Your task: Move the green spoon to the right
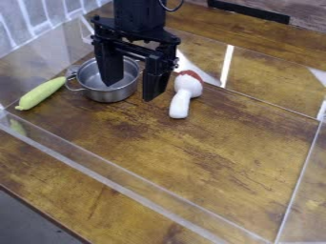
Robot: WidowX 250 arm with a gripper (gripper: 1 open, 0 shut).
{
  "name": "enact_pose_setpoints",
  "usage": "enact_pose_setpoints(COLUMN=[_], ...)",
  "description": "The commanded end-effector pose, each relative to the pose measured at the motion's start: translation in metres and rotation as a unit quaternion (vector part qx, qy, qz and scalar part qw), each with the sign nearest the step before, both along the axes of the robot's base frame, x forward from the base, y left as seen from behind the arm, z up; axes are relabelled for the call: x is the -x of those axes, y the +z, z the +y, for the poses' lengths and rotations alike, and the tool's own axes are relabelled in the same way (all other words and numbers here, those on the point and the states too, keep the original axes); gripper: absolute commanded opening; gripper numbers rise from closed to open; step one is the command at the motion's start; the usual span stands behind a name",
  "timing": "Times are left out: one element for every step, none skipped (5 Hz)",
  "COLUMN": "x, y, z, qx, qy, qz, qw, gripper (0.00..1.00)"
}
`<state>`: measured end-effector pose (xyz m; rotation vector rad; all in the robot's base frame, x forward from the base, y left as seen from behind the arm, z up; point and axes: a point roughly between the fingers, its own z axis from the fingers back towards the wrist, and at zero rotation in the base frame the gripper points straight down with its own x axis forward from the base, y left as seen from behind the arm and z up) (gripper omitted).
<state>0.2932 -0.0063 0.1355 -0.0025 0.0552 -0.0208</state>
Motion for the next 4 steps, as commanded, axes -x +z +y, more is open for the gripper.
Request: enact_pose_setpoints(x=[0.000,0.001,0.004,0.001], y=[-0.013,-0.010,-0.004,0.000], z=[0.000,0.027,0.053,0.077], qx=[0.001,-0.006,-0.015,-0.020], qy=[0.003,0.027,0.050,0.076], qz=[0.017,0.004,-0.018,-0.037], qw=[0.9998,0.9996,0.9985,0.9962], gripper=[1.00,1.00,1.00,1.00])
